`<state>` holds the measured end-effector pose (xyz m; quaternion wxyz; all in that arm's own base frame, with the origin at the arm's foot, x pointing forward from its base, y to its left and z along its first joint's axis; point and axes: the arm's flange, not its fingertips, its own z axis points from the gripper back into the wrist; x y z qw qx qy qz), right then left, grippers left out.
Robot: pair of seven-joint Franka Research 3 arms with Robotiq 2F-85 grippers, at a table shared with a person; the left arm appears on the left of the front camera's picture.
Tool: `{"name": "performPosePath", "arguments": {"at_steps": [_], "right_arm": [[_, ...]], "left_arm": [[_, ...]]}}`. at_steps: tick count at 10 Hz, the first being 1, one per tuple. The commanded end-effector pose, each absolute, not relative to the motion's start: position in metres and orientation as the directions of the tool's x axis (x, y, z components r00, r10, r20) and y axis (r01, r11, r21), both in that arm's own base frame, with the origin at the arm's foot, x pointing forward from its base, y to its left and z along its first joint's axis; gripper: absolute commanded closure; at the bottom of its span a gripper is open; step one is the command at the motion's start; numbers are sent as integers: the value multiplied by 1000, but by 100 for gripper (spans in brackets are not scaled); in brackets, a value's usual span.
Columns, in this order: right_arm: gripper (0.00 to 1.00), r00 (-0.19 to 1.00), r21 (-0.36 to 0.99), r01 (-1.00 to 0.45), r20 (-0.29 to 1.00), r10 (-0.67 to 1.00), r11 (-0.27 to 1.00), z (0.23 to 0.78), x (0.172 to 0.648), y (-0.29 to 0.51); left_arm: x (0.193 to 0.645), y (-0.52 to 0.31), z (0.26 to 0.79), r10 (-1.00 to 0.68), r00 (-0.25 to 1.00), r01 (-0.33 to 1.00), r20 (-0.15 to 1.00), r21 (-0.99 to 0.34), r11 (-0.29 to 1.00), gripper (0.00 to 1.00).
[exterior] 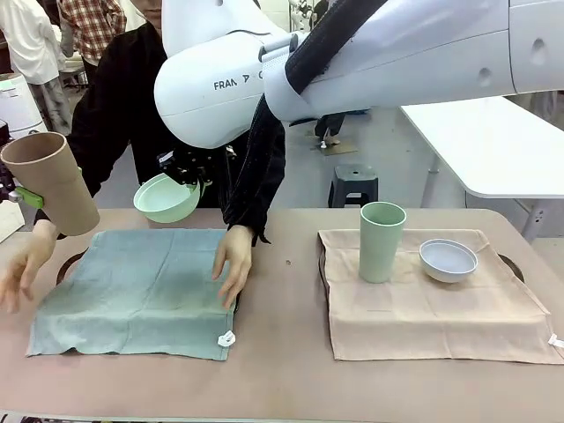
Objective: Set up a tray with a mat and arrange the tableware.
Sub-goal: Place the Picnic Bowl and Reusable plastic cup back onto the Handle tray in front of the human's position.
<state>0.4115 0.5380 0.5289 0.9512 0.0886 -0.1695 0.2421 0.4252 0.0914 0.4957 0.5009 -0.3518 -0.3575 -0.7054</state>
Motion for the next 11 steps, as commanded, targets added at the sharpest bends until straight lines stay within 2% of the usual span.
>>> {"name": "performPosePath", "arguments": {"at_steps": [1,11], "right_arm": [[100,822,85,-495,368,435,865,530,411,539],[100,822,85,-495,368,435,865,530,411,539]], "left_arm": [[426,92,500,-457,-266,954,849,165,-249,100],[426,92,500,-457,-266,954,849,165,-249,100]]}}
